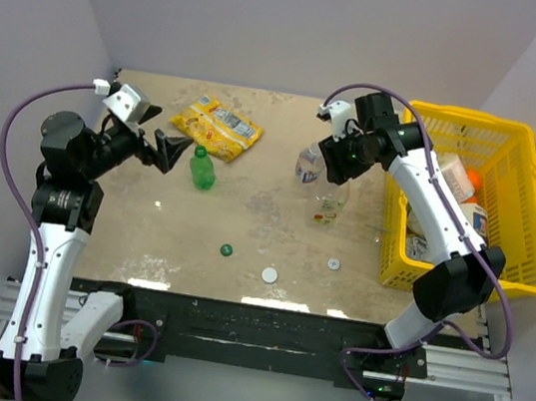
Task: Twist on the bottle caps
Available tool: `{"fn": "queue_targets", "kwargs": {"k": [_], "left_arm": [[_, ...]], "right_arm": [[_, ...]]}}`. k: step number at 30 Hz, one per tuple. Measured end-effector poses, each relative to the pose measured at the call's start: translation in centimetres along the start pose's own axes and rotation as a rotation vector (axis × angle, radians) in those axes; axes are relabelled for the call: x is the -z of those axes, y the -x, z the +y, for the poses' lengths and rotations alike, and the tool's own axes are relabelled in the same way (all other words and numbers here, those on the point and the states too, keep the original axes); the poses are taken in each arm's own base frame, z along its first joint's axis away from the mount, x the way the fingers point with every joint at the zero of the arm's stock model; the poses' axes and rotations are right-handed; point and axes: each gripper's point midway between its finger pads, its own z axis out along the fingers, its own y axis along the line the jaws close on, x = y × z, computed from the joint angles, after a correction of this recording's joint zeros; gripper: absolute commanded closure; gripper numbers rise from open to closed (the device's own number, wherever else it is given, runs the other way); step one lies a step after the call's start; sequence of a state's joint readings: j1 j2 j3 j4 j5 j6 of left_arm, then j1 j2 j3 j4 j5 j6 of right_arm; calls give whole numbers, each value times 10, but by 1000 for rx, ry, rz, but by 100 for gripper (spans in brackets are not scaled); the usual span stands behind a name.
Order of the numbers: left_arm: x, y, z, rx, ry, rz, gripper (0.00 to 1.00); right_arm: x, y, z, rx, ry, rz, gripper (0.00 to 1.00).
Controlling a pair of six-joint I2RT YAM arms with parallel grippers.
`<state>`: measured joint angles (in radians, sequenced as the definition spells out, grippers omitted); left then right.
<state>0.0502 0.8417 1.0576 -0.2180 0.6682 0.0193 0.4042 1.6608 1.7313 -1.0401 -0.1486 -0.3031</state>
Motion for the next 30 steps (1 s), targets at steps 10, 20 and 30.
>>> {"fn": "queue_targets", "kwargs": {"k": [10, 20, 30], "left_arm": [[-7, -18, -24, 19, -145, 13, 0], [-32, -43, -139, -13, -623, 56, 0], [-55, -57, -193, -45, -730, 68, 0]], "right_arm": [[14, -1, -1, 4, -28, -9, 100], [135, 16, 53, 186, 123, -305, 100], [155, 19, 92, 237, 301, -373, 100]]}}
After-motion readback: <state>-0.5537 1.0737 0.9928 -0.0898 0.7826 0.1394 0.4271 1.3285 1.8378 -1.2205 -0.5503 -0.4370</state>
